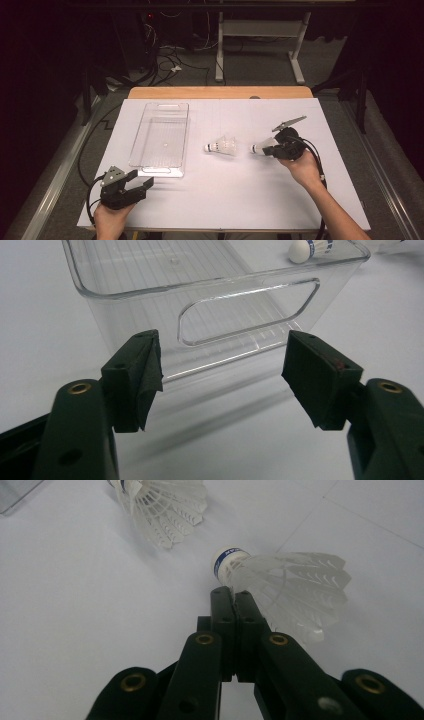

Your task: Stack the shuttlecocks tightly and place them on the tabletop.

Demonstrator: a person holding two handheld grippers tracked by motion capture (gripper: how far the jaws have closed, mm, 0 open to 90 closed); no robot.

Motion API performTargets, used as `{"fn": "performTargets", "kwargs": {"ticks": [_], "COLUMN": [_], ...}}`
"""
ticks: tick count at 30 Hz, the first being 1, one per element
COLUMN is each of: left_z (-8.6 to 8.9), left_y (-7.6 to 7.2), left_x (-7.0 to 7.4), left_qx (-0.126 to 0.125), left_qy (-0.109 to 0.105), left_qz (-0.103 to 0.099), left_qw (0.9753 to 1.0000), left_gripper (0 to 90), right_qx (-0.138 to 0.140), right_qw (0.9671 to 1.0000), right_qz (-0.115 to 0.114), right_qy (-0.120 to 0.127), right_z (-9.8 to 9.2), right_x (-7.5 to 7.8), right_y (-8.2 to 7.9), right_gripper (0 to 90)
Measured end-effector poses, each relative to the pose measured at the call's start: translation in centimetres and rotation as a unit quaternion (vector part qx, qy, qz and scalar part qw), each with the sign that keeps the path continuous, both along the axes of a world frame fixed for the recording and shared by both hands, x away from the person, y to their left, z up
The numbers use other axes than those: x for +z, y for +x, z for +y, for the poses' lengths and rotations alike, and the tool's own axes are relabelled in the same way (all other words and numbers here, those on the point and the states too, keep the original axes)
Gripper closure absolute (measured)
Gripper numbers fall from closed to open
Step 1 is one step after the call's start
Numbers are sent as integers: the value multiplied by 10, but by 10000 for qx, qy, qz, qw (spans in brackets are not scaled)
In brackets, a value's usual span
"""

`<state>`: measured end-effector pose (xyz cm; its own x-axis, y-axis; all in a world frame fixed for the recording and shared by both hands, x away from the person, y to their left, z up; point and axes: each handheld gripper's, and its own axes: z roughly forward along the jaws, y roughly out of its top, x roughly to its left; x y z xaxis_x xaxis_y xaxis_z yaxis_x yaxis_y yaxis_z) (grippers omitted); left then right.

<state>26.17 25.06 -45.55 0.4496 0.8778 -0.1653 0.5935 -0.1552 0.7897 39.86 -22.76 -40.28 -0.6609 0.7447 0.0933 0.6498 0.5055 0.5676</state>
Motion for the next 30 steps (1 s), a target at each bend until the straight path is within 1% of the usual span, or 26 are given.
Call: {"fn": "performTargets", "kwargs": {"ticks": [6,30], "left_z": [0,0], "left_y": [0,1], "left_x": [0,0], "left_qx": [8,-17], "left_qy": [-17,-1], "left_qz": [1,7], "left_qw": [10000,10000], "left_gripper": [328,330], "right_qx": [64,191], "right_qw": [10000,9995], "right_qz": [-41,-76], "right_qy": [58,231], "right_z": [6,25], "right_x": [2,6], "right_y": [2,8], "right_gripper": [900,900]}}
